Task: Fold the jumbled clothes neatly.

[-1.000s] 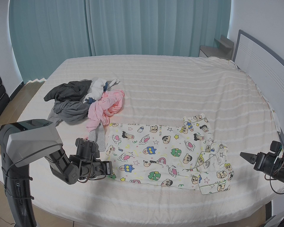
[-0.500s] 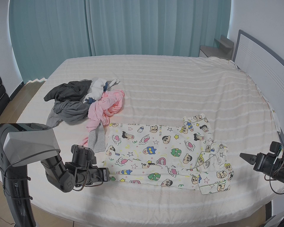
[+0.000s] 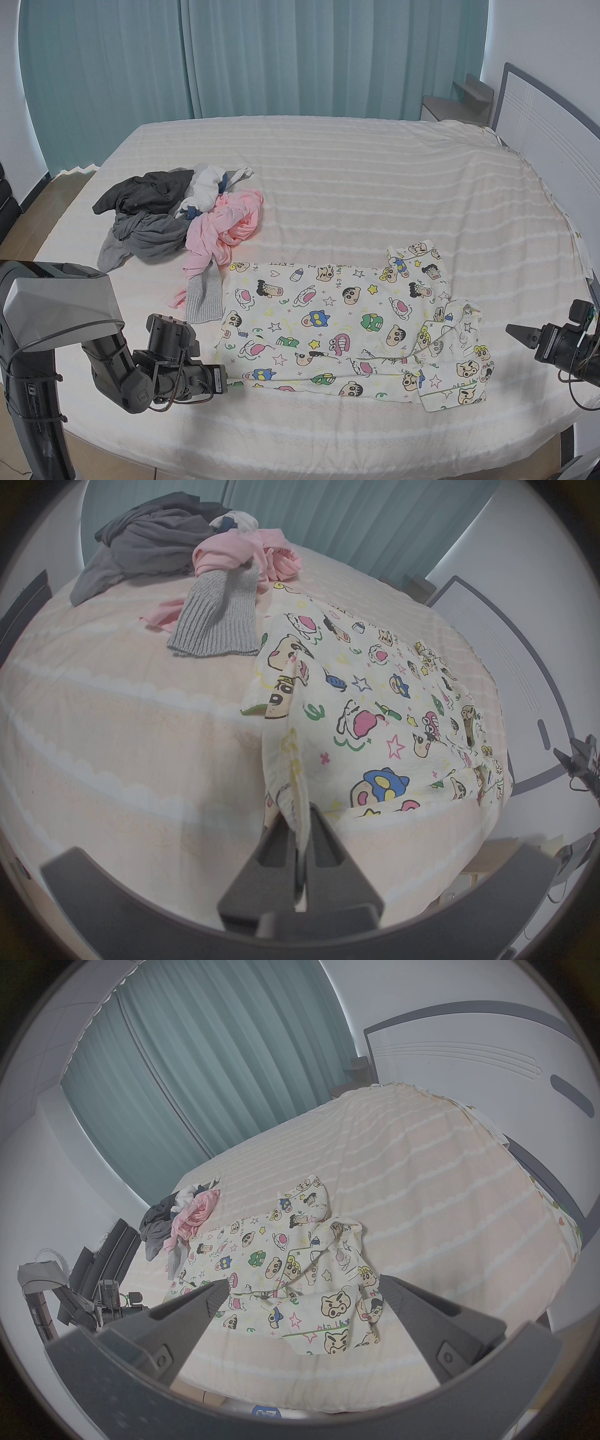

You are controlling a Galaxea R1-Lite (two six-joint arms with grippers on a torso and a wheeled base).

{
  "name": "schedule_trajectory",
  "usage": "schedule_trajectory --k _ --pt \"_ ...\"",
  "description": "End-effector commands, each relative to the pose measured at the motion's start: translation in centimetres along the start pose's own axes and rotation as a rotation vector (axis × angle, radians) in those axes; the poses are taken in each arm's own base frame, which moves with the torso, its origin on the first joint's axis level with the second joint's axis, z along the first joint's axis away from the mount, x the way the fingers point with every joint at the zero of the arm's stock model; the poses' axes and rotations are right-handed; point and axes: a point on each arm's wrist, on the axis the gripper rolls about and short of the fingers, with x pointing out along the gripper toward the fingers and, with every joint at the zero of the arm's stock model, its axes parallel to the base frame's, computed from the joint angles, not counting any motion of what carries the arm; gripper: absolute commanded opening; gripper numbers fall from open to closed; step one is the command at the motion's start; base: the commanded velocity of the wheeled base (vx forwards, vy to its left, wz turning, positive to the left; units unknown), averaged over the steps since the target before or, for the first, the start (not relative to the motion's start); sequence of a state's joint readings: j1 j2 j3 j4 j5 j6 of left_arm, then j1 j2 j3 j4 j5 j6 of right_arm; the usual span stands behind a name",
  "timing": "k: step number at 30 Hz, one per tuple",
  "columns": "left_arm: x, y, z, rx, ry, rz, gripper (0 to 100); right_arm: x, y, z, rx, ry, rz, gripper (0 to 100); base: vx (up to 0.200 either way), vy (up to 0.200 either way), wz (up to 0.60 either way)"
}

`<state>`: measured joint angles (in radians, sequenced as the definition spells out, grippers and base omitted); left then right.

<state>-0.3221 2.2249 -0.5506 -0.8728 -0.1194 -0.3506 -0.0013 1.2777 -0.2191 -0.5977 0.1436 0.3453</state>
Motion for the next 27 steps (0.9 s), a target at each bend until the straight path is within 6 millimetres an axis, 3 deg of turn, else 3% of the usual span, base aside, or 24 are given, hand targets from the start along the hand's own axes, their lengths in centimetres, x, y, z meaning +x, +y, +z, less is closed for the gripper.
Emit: schedule_trajectory --k 1,20,21,27 --pt "-0.08 0.18 -0.25 -0.006 0.008 0.005 0 0.03 0.01 -0.01 -0.001 0.001 0.001 100 0.000 0.000 0.00" --pt "-0.19 0.63 -0.42 -0.013 -0.026 0.003 0 0.05 -0.02 -0.10 0.000 0.006 0.000 100 0.000 0.000 0.00" --pt "-0.16 0.61 -0.34 -0.013 -0.029 0.002 100 0.05 -0.02 -0.10 0.000 0.006 0.000 100 0.000 0.000 0.00" --pt "-0.20 0.69 -0.22 -0.018 -0.047 0.011 100 0.04 -0.04 -0.14 0.000 0.007 -0.001 100 0.000 0.000 0.00"
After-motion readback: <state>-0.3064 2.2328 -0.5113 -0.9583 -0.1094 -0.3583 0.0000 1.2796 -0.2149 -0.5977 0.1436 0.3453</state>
